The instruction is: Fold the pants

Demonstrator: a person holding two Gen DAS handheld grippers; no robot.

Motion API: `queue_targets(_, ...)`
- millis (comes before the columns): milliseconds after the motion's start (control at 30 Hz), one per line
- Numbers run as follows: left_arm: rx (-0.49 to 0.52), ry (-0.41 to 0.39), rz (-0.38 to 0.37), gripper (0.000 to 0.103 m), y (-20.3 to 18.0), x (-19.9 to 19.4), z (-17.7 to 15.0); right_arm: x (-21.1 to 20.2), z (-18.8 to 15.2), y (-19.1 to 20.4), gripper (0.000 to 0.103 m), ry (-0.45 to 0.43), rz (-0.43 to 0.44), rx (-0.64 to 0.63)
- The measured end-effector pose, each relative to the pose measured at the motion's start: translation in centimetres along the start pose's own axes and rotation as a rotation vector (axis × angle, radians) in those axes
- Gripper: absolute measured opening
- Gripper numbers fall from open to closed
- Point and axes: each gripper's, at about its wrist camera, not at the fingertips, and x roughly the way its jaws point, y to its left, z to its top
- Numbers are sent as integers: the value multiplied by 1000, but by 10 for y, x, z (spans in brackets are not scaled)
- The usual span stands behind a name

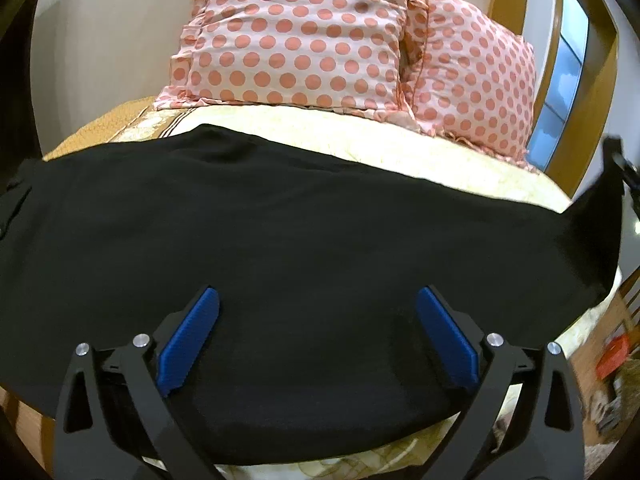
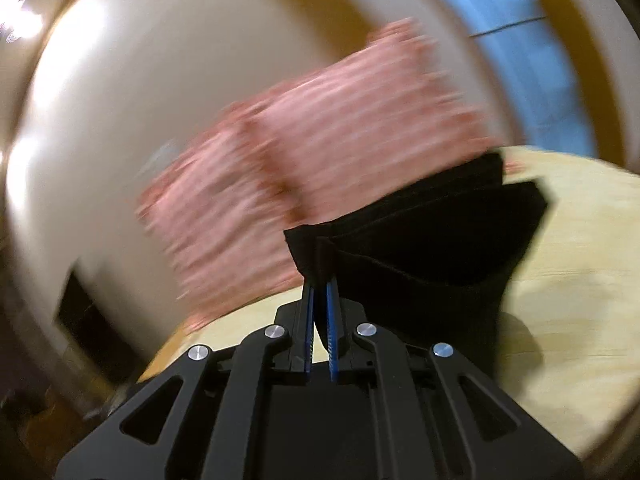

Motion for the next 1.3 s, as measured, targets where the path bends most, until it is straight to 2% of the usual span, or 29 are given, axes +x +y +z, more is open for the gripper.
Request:
queue_targets(67, -28, -3, -19, 100, 3, -2, 1, 34, -15, 39, 6, 90, 143, -41)
queue_targets(133, -62, -5, -41, 100, 7, -5, 3, 60, -35, 69, 6, 181, 241, -72)
queue_targets(200, -81, -11, -49, 100, 10, -9, 3, 88, -67, 96, 6, 311, 312, -119)
queue_targets(300, -85, -33, -27, 100, 16, -20, 3, 125, -123, 113, 6, 522, 305, -173)
queue_targets(367, -89, -56, -9, 99, 22, -28, 3, 138, -144, 109, 6, 598, 285, -148)
queue_targets(400, -93, -76, 4, 99, 27, -35, 4, 141, -148, 107, 6, 612, 281, -136)
queue_targets(467, -99, -100, 23, 100, 32, -41, 6, 142, -142, 109, 6, 586, 297, -116)
queue_targets(600, -137, -142, 58, 99, 47, -53, 11, 135, -113, 135, 6, 448, 400, -90)
queue_targets(667, -157, -154, 72, 100, 53, -57, 11, 137, -113, 150, 6, 434, 464, -79)
queue_targets(733, -184, -166, 93, 100, 61, -62, 10, 148, -128, 170, 6, 496, 513, -138)
queue_targets(800, -206, -164, 105, 100, 69, -65, 7, 163, -167, 189, 6, 638, 491, -240)
queue_targets(900, -222, -164, 128, 99, 78, -71, 3, 177, -192, 183, 6, 725, 477, -197)
queue_targets(967, -223, -172, 143, 99, 82, -75, 1, 177, -188, 180, 6, 708, 493, -181)
queue_targets(1067, -232, -184, 162, 99, 89, -80, 2, 169, -192, 188, 6, 699, 491, -274)
queue_targets(1200, -270, -195, 173, 99, 99, -82, 1, 174, -176, 183, 6, 621, 473, -179)
queue_targets(1300, -280, -196, 172, 99, 102, -84, -1, 171, -183, 198, 6, 606, 450, -289)
